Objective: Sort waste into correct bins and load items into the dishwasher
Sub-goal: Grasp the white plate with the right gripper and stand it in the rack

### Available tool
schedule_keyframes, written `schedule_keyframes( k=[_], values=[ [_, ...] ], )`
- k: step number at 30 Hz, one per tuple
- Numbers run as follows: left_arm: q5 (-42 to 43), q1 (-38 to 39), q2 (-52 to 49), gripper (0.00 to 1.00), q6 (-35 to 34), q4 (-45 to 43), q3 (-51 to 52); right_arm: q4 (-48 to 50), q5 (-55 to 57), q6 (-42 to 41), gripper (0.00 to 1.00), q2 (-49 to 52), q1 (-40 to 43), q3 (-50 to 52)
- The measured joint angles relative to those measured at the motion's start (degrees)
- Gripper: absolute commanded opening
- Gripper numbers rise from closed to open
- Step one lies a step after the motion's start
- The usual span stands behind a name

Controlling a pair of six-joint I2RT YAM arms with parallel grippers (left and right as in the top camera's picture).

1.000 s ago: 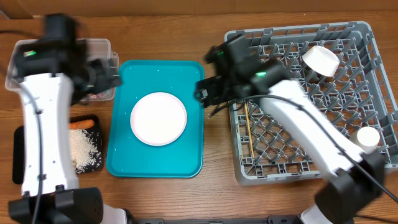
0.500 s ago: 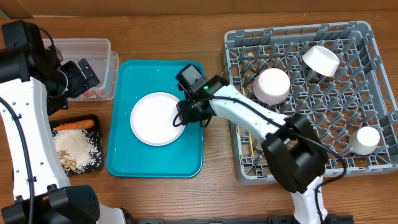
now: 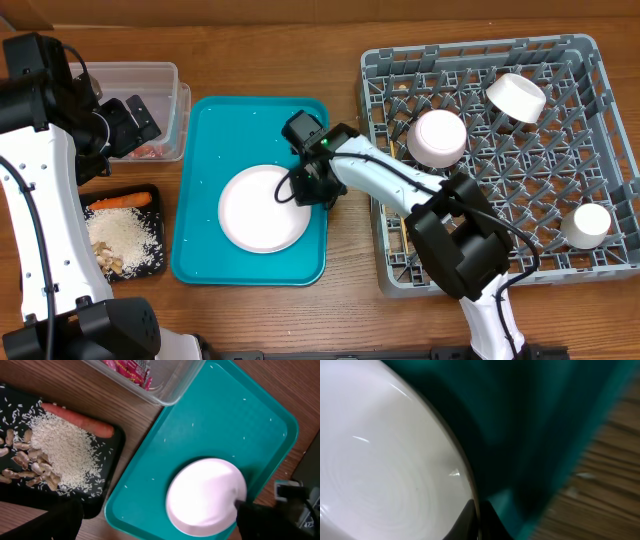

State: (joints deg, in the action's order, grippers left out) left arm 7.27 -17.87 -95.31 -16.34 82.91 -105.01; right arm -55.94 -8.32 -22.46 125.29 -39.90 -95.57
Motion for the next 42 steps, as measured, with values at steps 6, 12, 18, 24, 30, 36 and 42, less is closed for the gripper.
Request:
schedule_keyframes(
  k=[6, 12, 18, 24, 30, 36, 42],
  values=[
    [0.0, 0.0, 0.0, 1.00, 0.0, 0.0, 0.0, -12.7, 10.9, 5.0, 0.04, -11.0, 10.1, -12.6],
    [0.0, 0.0, 0.0, 1.00, 0.0, -0.9, 0.0, -16.2, 30.6, 16.0, 0.04, -30.7, 27.6, -16.9],
    [-0.3, 0.0, 0.0, 1.00, 0.2, -1.1, 0.0, -16.4, 60.3, 9.2, 0.04, -27.9, 35.2, -12.0],
    [-0.7, 0.0, 0.0, 1.00, 0.3, -1.2, 0.0, -15.0, 69.2, -2.1, 0.04, -27.6, 35.0, 3.6],
    [-0.7, 0.0, 0.0, 1.00, 0.3, -1.5, 0.0, -11.5, 70.0, -9.9, 0.04, -27.2, 30.5, 12.3],
    [-0.7, 0.1, 0.0, 1.00, 0.4, -1.4, 0.0, -7.9, 66.0, -11.7, 0.13, -27.2, 25.6, 14.8],
    [-0.7, 0.3, 0.0, 1.00, 0.4, -1.6, 0.0, -6.3, 58.0, -12.5, 0.84, -27.2, 18.6, 14.8]
  ],
)
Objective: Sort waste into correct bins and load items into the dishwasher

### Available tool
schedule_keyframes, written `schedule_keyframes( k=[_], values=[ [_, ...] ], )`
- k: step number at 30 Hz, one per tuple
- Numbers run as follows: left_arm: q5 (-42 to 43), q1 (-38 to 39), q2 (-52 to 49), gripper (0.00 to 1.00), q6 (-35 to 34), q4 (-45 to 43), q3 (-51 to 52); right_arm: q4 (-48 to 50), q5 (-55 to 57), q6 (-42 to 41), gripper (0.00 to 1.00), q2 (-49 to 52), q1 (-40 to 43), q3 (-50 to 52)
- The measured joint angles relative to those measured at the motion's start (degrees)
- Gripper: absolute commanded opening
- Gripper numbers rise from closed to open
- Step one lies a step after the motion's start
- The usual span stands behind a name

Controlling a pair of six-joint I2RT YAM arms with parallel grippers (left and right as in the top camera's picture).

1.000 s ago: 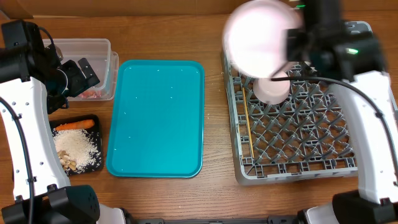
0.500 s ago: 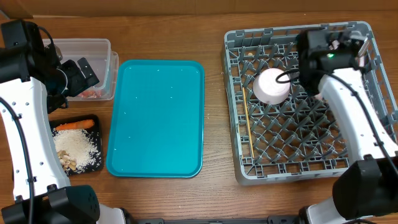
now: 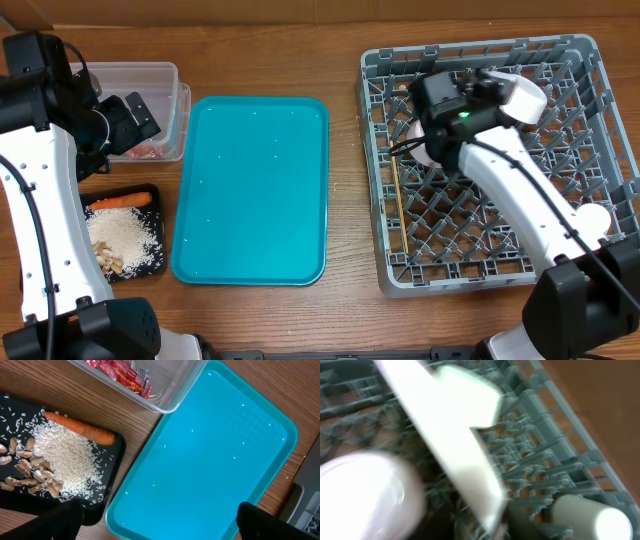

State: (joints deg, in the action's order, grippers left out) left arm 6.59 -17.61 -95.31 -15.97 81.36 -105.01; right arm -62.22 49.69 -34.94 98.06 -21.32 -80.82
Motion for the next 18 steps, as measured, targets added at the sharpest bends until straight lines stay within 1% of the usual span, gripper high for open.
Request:
schedule_keyframes(
  k=[1, 4, 6, 7, 10, 12, 13, 14, 15, 17, 18],
  values=[
    [0.0, 0.0, 0.0, 1.00, 0.0, 0.0, 0.0, 0.1, -0.8, -0.1, 0.88, 0.0, -1.1, 0.0],
    [0.0, 0.0, 0.0, 1.00, 0.0, 0.0, 0.0, -0.1, -2.4, 0.0, 0.91, 0.0, -3.6, 0.0],
    [0.0, 0.0, 0.0, 1.00, 0.0, -0.1, 0.0, -0.9, -5.2, 0.0, 0.94, 0.0, -3.6, 0.0],
    [0.0, 0.0, 0.0, 1.00, 0.0, -0.1, 0.0, -1.2, -7.2, 0.0, 1.00, -0.3, -3.3, 0.0],
    [0.0, 0.1, 0.0, 1.00, 0.0, -0.6, 0.0, -0.6, -12.7, 0.4, 1.00, -3.5, -2.2, -0.8],
    [0.1, 0.7, 0.0, 1.00, 0.1, -1.4, 0.0, 3.5, -19.8, 4.0, 1.00, -7.7, -0.4, -2.3],
    [0.1, 1.3, 0.0, 1.00, 0.5, -2.6, 0.0, 6.4, -26.9, 8.2, 1.00, -10.7, 1.7, -3.8],
    [0.2, 2.0, 0.0, 1.00, 0.9, -3.3, 0.0, 7.0, -29.2, 9.4, 1.00, -11.6, 2.7, -4.4],
    [0.3, 3.6, 0.0, 1.00, 1.7, -4.7, 0.0, 8.0, -36.8, 13.1, 1.00, -13.6, 5.5, -5.9],
    [0.2, 6.4, 0.0, 1.00, 3.3, -6.0, 0.0, 8.1, -48.0, 19.2, 1.00, -15.7, 11.2, -7.7],
    [0.3, 9.5, 0.0, 1.00, 5.6, -5.3, 0.0, 6.9, -52.4, 20.5, 1.00, -16.0, 14.2, -7.9]
  ],
)
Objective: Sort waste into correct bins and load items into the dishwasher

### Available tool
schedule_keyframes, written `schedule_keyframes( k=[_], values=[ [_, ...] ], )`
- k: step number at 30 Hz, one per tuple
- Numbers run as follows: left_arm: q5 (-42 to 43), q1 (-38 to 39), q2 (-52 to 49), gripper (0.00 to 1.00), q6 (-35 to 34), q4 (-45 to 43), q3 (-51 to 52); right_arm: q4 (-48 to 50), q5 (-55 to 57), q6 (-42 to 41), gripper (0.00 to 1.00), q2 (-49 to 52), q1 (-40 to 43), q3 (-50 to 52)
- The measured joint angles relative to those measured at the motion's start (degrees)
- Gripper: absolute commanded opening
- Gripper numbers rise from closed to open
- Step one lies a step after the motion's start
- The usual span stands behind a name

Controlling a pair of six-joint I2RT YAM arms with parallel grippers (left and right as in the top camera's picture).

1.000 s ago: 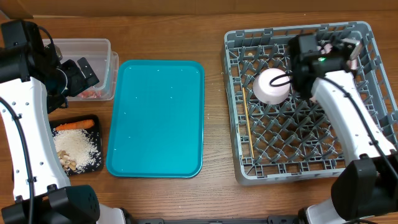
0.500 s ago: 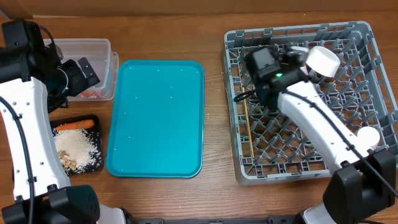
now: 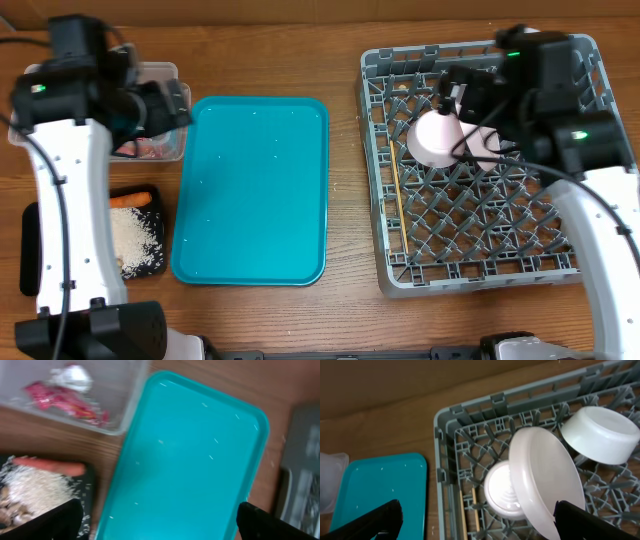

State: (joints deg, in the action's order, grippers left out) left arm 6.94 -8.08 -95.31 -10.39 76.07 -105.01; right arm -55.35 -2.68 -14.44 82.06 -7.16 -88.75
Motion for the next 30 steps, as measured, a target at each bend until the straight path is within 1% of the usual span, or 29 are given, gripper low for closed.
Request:
schedule_keyframes(
  k=[1, 3, 5, 7, 10, 11, 12, 13, 14, 15, 16, 18, 19, 20, 21, 23, 26, 28, 30],
  values=[
    [-0.1, 1.6, 0.0, 1.00, 0.9, 1.6, -0.1, -1.5, -1.6, 0.9, 1.00, 0.1, 1.7, 0.0],
    [-0.3, 4.5, -0.1, 1.00, 3.0, 8.0, -0.1, -7.7, -4.7, 2.4, 1.00, 0.9, 6.1, 0.2],
    [-1.0, 5.0, -0.1, 1.00, 3.5, 12.9, -0.1, -11.9, -4.5, 2.4, 1.00, 1.0, 8.9, 0.2],
    [-1.6, 5.0, 0.0, 1.00, 3.7, 15.5, 0.4, -15.8, -3.3, 2.3, 1.00, 1.0, 10.9, 0.3],
    [-2.0, 5.0, 1.7, 1.00, 4.0, 14.5, 5.0, -16.9, -1.5, 2.3, 1.00, 0.2, 10.9, 1.9],
    [-2.1, 5.0, 3.5, 1.00, 4.2, 11.5, 8.3, -16.2, -1.3, 2.2, 1.00, -1.0, 10.9, 3.5],
    [-2.3, 5.0, 5.7, 1.00, 4.4, 8.5, 11.8, -13.4, -0.7, 2.3, 1.00, -4.2, 10.9, 7.4],
    [-2.4, 5.0, 10.3, 1.00, 4.6, 4.9, 17.6, -12.2, -0.7, 2.3, 1.00, -6.4, 10.9, 9.7],
    [-2.5, 5.0, 13.4, 1.00, 4.7, 1.8, 20.6, -9.7, -0.3, 2.2, 1.00, -10.3, 10.9, 13.1],
    [-2.6, 5.0, 19.2, 1.00, 4.7, -5.2, 26.1, -6.3, -0.2, 2.3, 1.00, -14.2, 10.9, 16.7],
    [-2.7, 5.0, 31.0, 1.00, 4.8, -13.6, 34.5, -2.9, 0.1, 2.2, 1.00, -22.4, 10.9, 22.8],
    [-2.7, 5.0, 45.7, 1.00, 4.6, -23.1, 43.4, 1.7, 0.1, 2.3, 1.00, -32.3, 10.9, 29.5],
    [-2.7, 5.0, 50.3, 1.00, 4.6, -24.0, 45.3, 1.8, 0.2, 2.3, 1.00, -36.6, 10.9, 31.9],
    [-2.7, 5.0, 57.1, 1.00, 4.6, -27.1, 48.6, 1.4, 0.2, 2.2, 1.00, -39.8, 10.9, 33.7],
    [-2.7, 5.0, 62.1, 1.00, 4.6, -27.2, 50.2, -0.2, 0.2, 2.2, 1.00, -42.2, 10.9, 34.5],
    [-2.7, 5.0, 67.6, 1.00, 4.6, -24.5, 51.6, -3.9, 0.1, 2.2, 1.00, -45.1, 10.9, 35.1],
    [-2.7, 5.0, 72.3, 1.00, 4.6, -19.2, 52.5, -7.5, 0.2, 2.2, 1.00, -46.0, 10.9, 35.2],
    [-2.7, 5.0, 74.8, 1.00, 4.6, -13.4, 52.7, -9.7, 0.2, 2.2, 1.00, -45.8, 10.9, 35.5],
    [-2.7, 5.0, 75.2, 1.00, 4.6, -9.9, 52.8, -9.9, 0.2, 2.3, 1.00, -45.7, 10.9, 35.6]
  ],
)
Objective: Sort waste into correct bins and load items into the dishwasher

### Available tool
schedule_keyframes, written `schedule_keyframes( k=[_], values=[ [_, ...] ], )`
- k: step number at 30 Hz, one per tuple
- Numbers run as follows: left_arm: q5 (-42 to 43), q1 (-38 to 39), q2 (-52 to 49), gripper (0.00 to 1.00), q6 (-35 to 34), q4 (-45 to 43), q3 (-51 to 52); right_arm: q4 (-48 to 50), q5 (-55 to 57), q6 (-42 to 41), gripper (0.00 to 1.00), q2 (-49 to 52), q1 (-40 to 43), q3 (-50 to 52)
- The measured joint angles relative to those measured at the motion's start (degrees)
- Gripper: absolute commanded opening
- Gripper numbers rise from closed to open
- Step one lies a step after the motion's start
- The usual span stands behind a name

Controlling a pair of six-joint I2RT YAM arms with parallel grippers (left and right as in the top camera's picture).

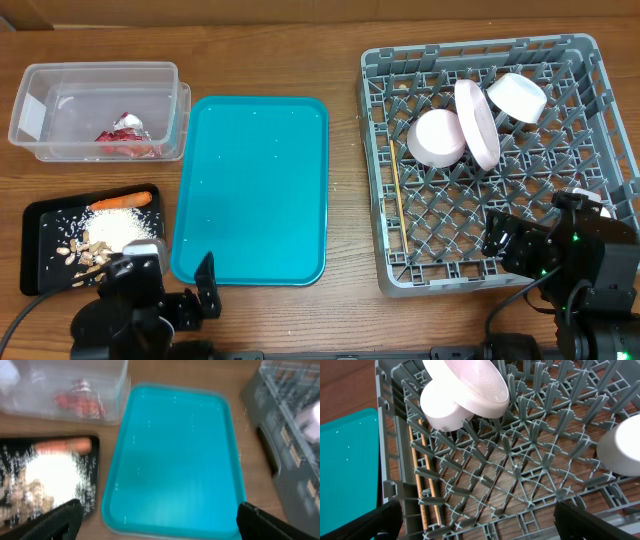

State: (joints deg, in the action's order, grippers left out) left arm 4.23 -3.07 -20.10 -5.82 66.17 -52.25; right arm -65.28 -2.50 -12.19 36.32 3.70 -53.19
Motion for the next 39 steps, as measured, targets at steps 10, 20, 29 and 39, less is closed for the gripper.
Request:
schedule_keyframes(
  k=[10, 20, 29, 39],
  values=[
    [0.0, 0.0, 0.0, 1.00, 0.0, 2.7, 0.5, 0.5, 0.0, 0.0, 1.00, -0.6, 0.0, 0.1],
    [0.0, 0.0, 0.0, 1.00, 0.0, 2.7, 0.5, 41.4, -0.7, 0.9, 1.00, -23.3, -0.9, 22.9],
    [0.0, 0.0, 0.0, 1.00, 0.0, 2.7, 0.6, 66.2, -0.2, 6.6, 1.00, -35.5, -3.1, 51.4],
    [0.0, 0.0, 0.0, 1.00, 0.0, 2.7, 0.6, 60.2, -0.2, 9.9, 1.00, -35.5, -3.1, 52.2]
  ],
)
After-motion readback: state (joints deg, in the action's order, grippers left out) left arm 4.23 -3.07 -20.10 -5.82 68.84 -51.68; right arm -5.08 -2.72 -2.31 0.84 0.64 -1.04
